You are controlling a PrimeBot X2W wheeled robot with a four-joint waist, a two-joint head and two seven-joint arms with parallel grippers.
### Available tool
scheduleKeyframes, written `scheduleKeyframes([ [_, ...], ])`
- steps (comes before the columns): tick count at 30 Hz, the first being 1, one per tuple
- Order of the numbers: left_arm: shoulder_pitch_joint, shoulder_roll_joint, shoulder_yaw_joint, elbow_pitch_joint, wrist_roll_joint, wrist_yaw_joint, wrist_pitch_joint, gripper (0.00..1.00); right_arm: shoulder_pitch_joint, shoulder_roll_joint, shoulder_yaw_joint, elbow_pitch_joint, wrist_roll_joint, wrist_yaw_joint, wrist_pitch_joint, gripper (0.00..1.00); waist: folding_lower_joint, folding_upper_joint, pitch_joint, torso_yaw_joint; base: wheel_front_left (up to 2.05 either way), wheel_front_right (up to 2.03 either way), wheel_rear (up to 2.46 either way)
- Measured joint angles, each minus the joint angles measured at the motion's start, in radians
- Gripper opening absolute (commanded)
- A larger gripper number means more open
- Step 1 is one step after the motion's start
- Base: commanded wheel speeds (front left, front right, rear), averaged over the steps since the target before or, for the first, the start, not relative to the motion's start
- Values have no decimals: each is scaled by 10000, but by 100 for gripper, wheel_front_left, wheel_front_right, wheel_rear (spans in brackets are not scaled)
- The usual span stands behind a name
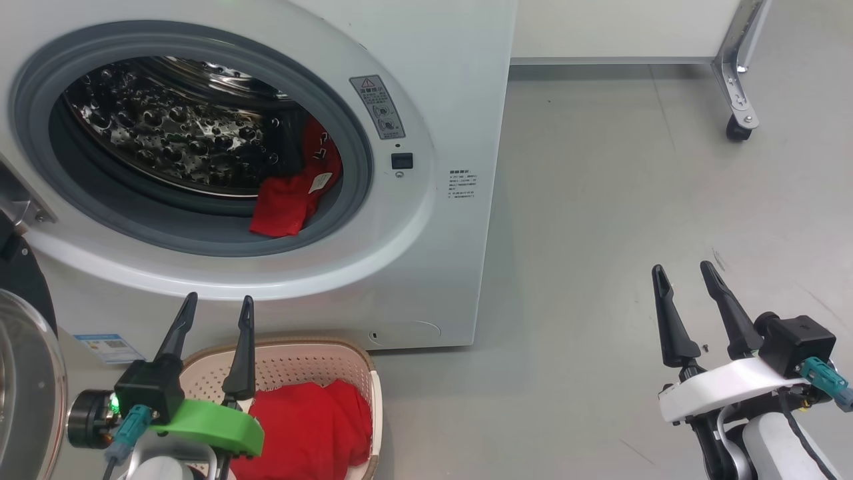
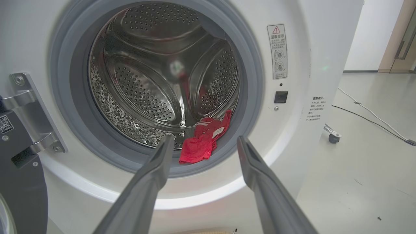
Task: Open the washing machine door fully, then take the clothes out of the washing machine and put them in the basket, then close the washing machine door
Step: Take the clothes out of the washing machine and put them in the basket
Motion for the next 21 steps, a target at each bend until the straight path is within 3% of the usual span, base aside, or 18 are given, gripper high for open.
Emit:
scheduleKeyframes([
  [21,154,2,-130,-428,-69,201,0,100,100,48,-81,-10,0,-2,0,100,0,0,227,-57,0,0,0],
])
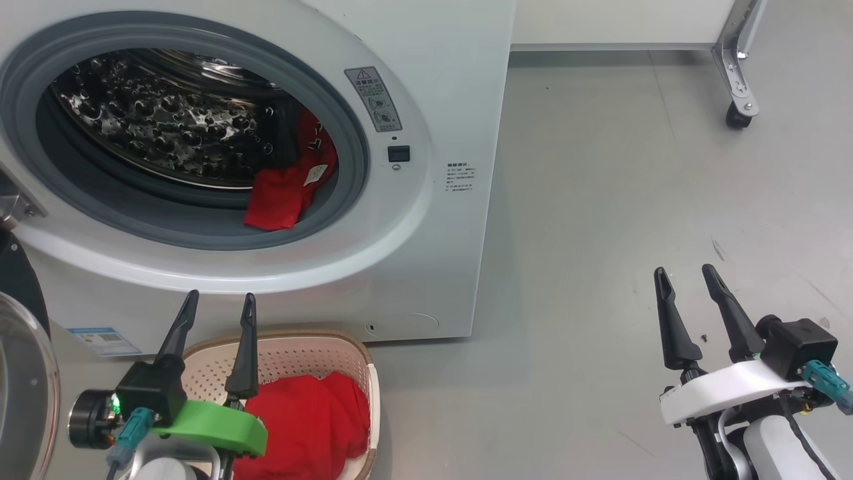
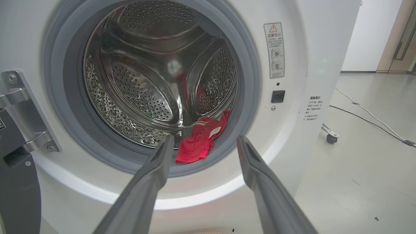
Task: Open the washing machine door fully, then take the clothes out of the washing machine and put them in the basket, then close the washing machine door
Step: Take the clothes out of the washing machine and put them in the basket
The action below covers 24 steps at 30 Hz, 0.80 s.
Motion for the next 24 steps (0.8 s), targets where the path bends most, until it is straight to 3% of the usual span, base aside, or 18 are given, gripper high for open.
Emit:
scheduleKeyframes([
  [24,0,2,-130,-138,-6,159,-2,100,-4,8,-44,-94,0,2,0,100,0,0,278,-11,0,0,0],
])
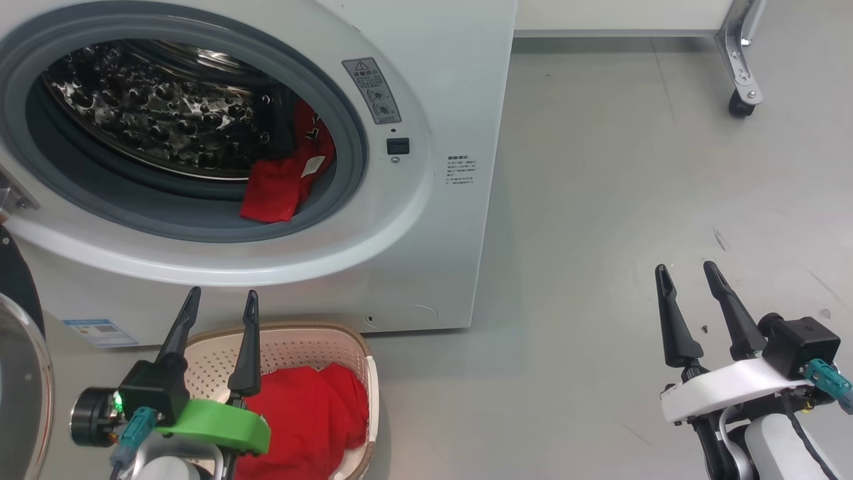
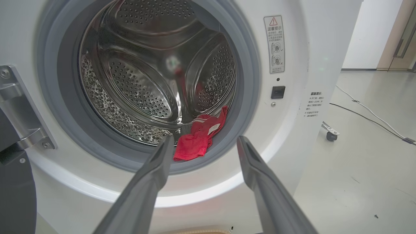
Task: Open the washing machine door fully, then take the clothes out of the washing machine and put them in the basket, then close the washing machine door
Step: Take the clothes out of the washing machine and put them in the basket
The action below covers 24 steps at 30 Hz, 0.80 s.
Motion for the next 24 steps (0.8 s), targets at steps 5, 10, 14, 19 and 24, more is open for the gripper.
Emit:
scheduleKeyframes([
  [5,-1,0,25,-144,-13,82,2,100,-9,-61,21,-98,0,-2,0,100,0,0,243,-39,0,0,0],
  [10,-22,0,105,-213,-6,157,2,100,-64,-155,134,-234,0,-2,0,100,0,0,603,-118,0,0,0],
  [14,-131,56,188,-228,21,272,2,100,-205,-222,198,-341,2,0,0,100,0,0,963,-219,0,0,0],
  [19,-637,77,453,-286,-182,276,92,100,-412,-297,282,-453,19,0,0,100,0,0,1473,-410,0,0,0],
  [24,-1489,414,614,-439,-186,276,579,100,-659,-307,362,-562,109,0,0,100,0,0,2012,-677,0,0,0],
])
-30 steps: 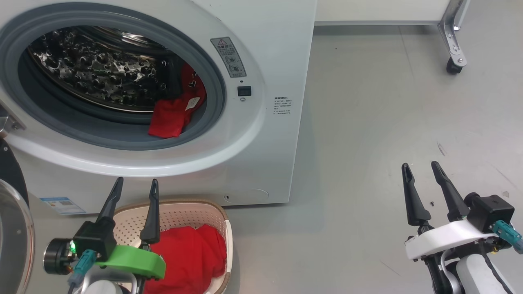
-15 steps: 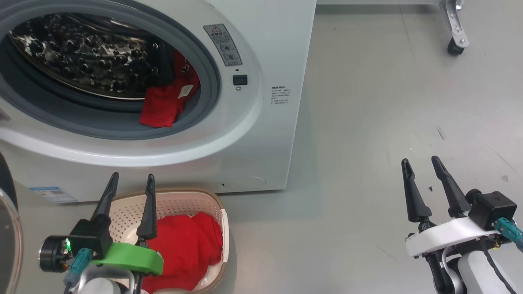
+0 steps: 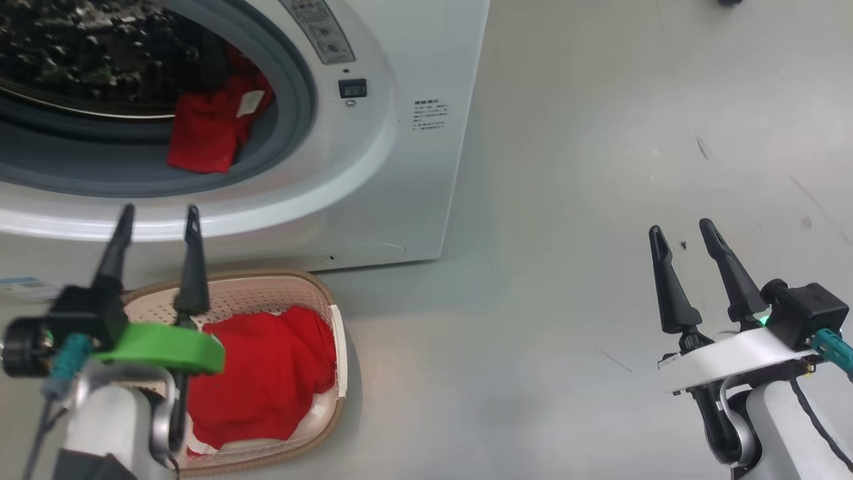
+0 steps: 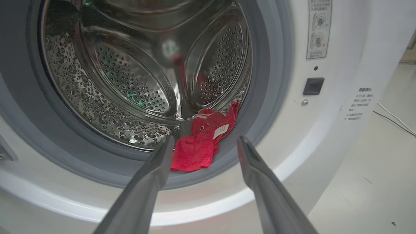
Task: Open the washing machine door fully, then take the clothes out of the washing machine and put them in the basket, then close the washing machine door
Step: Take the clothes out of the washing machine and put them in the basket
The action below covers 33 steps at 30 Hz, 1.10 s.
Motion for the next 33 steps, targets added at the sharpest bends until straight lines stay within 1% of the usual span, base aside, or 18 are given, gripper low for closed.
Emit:
scheduleKeyframes([
  [4,-761,345,316,-42,-17,0,468,100,-221,-10,90,-44,25,0,0,100,0,0,419,-261,0,0,0],
  [8,-1480,608,608,219,-395,-2,1179,100,-430,-8,163,-59,94,0,0,100,0,0,786,-577,0,0,0],
  [10,-1657,625,686,299,-514,-2,1350,100,-476,-6,171,-59,100,-2,0,100,0,0,870,-656,0,0,0],
  [15,-2535,748,1068,974,-972,98,2445,100,-669,-8,230,-61,173,0,0,100,0,0,1258,-1018,0,0,0],
  [20,-3372,844,1110,1653,-1204,167,3436,100,-795,-12,255,-63,180,0,0,100,0,0,1591,-1295,0,0,0],
  [33,-5419,1005,1262,3070,-1310,525,4951,100,-1078,-48,405,-61,182,0,0,100,1,0,2108,-1691,0,0,0],
])
